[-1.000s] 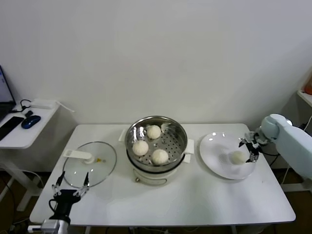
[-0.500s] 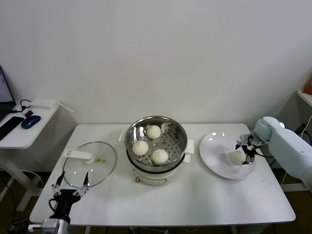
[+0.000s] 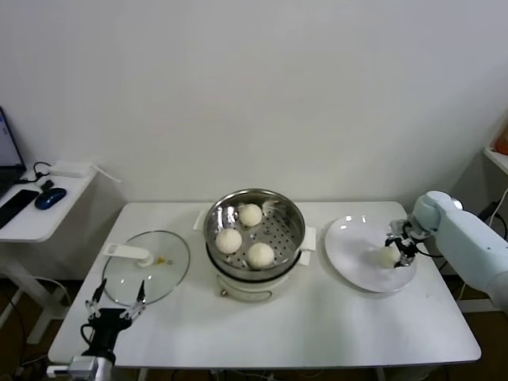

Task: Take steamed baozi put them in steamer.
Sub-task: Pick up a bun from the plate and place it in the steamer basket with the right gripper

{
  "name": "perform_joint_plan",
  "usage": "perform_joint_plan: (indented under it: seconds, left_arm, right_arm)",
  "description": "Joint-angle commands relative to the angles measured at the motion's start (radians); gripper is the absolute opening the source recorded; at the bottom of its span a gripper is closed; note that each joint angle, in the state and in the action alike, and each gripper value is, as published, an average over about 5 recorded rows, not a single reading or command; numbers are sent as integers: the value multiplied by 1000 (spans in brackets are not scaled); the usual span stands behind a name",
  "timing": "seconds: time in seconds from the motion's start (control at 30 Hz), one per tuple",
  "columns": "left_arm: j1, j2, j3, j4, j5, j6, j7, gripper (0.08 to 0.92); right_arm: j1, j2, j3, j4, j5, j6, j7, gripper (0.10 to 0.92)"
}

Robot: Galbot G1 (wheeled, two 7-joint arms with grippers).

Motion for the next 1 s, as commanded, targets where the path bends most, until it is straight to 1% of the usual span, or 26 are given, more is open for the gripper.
perform_joint_plan:
  seconds: [0.03,0.23,0.4,0.63,0.8,1.0]
  left_arm:
    - [2,-2,1,-1,2,0,0,823]
    - [4,-3,-1,-3,1,-2,0,823]
    - [5,-9,5,-5,3,-3,0,823]
    - [0,-18,14,-15,8,0,0,823]
    - [-6,-15,17,-17,5,1,0,823]
    - [-11,-10,21,-20,-4,1,1,823]
  right_arm:
    - [0,4,2,1,2,0,-1,679]
    - [37,-17,-45,34,76,-9,-7,671]
    - [117,-48,-158,78,210,-41,-15,670]
    - [356,-88,-431,159,468,-93,-34,670]
    - [550,-88,-639,232,629,-134,-48,670]
    - [792,-69,-899,395,863,-211,-47,670]
